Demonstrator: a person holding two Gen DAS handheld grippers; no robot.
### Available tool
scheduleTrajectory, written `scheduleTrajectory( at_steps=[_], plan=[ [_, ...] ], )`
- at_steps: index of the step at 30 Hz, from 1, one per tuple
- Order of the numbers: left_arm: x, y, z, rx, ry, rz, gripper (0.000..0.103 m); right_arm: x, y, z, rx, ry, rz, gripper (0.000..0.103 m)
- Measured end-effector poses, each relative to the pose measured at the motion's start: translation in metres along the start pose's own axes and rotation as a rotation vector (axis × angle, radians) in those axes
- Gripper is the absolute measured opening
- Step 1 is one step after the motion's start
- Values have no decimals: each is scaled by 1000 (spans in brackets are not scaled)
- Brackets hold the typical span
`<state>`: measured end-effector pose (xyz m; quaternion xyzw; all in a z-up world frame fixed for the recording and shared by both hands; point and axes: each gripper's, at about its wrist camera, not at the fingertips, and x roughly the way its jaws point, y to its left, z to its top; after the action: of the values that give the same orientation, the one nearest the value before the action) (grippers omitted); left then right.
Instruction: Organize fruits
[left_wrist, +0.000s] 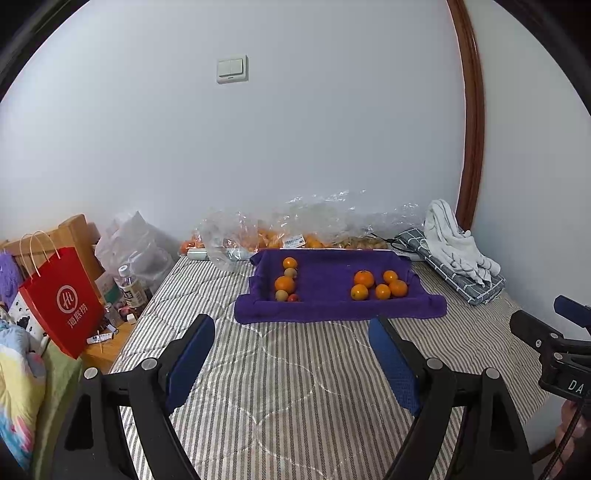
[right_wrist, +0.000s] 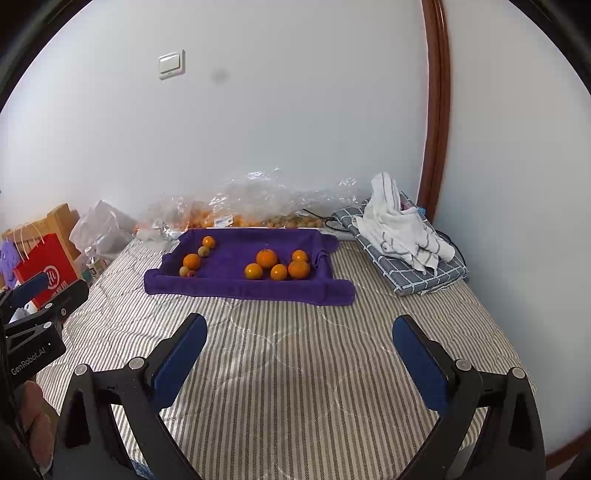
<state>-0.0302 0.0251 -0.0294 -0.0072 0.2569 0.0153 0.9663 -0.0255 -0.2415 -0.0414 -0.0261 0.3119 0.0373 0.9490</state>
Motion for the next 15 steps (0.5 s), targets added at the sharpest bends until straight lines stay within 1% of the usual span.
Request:
scheduleTrajectory(
  at_steps=[15],
  plan=[
    [-2, -2, 0, 0, -4, -2, 85, 0, -3, 0, 7, -3, 4, 100]
  ],
)
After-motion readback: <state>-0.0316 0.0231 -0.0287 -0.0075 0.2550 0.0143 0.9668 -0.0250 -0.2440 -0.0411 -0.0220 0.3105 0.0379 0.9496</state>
